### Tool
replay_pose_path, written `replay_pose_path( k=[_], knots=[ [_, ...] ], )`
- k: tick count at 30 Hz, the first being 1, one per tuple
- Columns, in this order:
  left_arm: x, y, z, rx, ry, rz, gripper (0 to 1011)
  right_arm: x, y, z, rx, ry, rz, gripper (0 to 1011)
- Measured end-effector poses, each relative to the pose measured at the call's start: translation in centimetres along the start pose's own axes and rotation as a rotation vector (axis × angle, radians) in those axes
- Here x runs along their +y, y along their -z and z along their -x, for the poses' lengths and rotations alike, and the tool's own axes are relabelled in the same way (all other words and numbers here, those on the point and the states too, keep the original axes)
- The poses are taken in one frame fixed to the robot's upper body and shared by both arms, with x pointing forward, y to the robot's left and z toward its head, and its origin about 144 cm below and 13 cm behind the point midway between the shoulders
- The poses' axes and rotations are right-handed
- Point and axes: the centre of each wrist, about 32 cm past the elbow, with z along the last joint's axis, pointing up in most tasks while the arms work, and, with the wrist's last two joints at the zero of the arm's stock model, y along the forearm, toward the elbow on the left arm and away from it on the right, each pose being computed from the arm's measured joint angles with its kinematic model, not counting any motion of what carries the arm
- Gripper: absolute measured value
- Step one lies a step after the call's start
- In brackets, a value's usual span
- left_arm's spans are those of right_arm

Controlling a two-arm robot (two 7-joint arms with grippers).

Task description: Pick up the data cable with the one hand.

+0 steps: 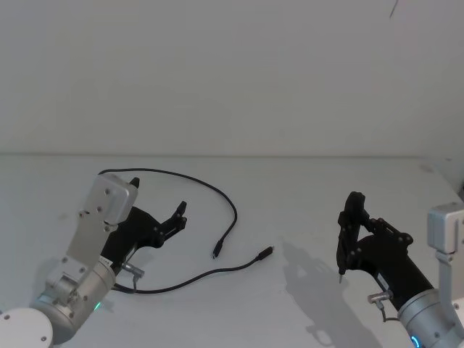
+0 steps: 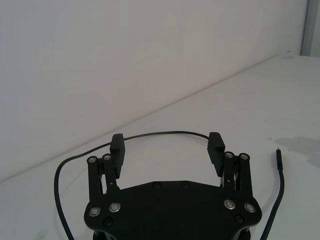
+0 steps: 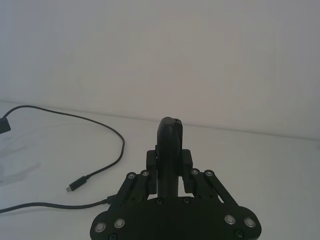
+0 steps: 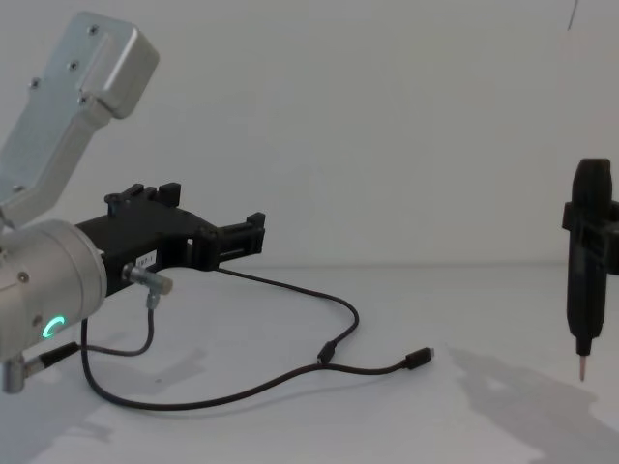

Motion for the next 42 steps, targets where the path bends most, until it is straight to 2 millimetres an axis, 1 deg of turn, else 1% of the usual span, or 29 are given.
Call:
replay_pose_path(
  k=[36,42],
  knots=[
    [0.00,0.00,-0.02,0.000,0.000,0.000,1001,0.00,0.00,0.00,0.000,0.000,0.000,279],
    [0.30,-0.65,-0.56,-0.008,0.009,0.009,1001,0.00,0.00,0.00,0.000,0.000,0.000,279]
  ],
)
